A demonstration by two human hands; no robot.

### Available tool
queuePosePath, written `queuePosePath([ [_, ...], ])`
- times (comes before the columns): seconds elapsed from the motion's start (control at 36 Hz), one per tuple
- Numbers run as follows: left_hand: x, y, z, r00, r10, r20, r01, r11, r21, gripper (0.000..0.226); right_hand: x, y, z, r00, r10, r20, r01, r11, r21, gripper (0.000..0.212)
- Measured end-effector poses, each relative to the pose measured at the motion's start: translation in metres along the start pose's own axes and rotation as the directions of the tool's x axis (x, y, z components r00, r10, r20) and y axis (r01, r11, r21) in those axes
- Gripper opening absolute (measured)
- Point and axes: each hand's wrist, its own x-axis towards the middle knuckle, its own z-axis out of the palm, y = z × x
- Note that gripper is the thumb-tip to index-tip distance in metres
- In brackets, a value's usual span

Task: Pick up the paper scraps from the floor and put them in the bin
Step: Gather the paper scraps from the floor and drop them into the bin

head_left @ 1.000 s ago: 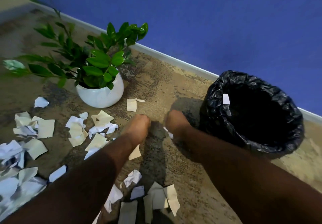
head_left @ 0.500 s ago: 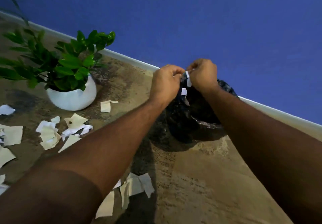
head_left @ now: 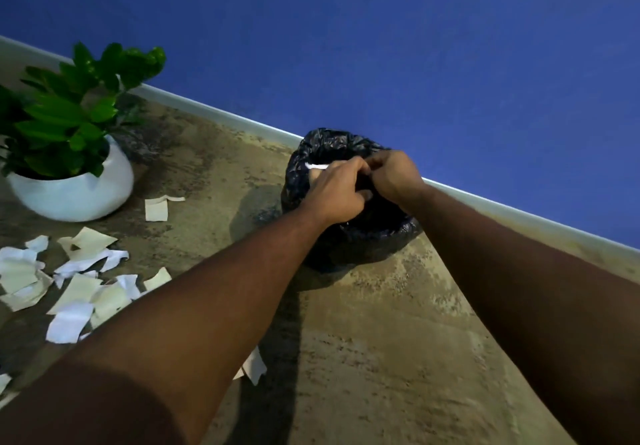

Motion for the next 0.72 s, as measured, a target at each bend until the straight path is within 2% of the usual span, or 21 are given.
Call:
queuePosePath([
  [0.11, -0.006, -0.009, -0.011, 0.997, -0.031, 0.076, 0.042, 0.987, -0.153, 0.031, 0.004, -0.018, 0.009, 0.999, -0.037, -0.039, 0.038, 0.999, 0.01, 0.02],
  [0.19, -0.011, -0.02, -0.025, 0.999, -0.04, -0.007, 0.038, 0.987, -0.158, 0.028, 0.007, -0.038, 0.019, 0.994, -0.078, -0.071, 0.077, 0.997, -0.013, 0.02],
  [0.25, -0.011, -0.03, -0.035, 0.99, -0.031, -0.136, 0.016, 0.993, -0.114, 0.027, 0.008, -0.053, 0.024, 0.988, -0.115, -0.105, 0.113, 0.993, -0.03, 0.021],
  [0.36, -0.021, -0.06, -0.058, 0.93, -0.043, -0.365, 0.048, 0.999, 0.003, 0.026, 0.008, -0.088, 0.039, 0.962, -0.213, -0.173, 0.213, 0.977, -0.023, 0.021],
  [0.44, -0.037, -0.092, -0.073, 0.903, -0.087, -0.421, 0.146, 0.983, 0.111, 0.027, 0.005, -0.115, 0.058, 0.922, -0.333, -0.197, 0.319, 0.943, -0.101, 0.017],
  [0.5, -0.051, -0.118, -0.08, 0.905, -0.143, -0.401, 0.232, 0.955, 0.184, 0.027, -0.002, -0.13, 0.076, 0.89, -0.417, -0.186, 0.39, 0.906, -0.162, 0.017],
  [0.56, -0.067, -0.144, -0.087, 0.914, -0.212, -0.345, 0.309, 0.916, 0.256, 0.029, -0.013, -0.139, 0.1, 0.858, -0.501, -0.111, 0.468, 0.853, -0.232, 0.016],
  [0.64, -0.088, -0.178, -0.094, 0.913, -0.342, -0.224, 0.405, 0.831, 0.382, 0.037, -0.04, -0.14, 0.14, 0.801, -0.581, 0.143, 0.595, 0.748, -0.295, 0.018],
  [0.72, -0.102, -0.205, -0.096, 0.873, -0.463, -0.152, 0.478, 0.755, 0.448, 0.045, -0.062, -0.126, 0.175, 0.768, -0.482, 0.421, 0.618, 0.73, -0.292, 0.021],
])
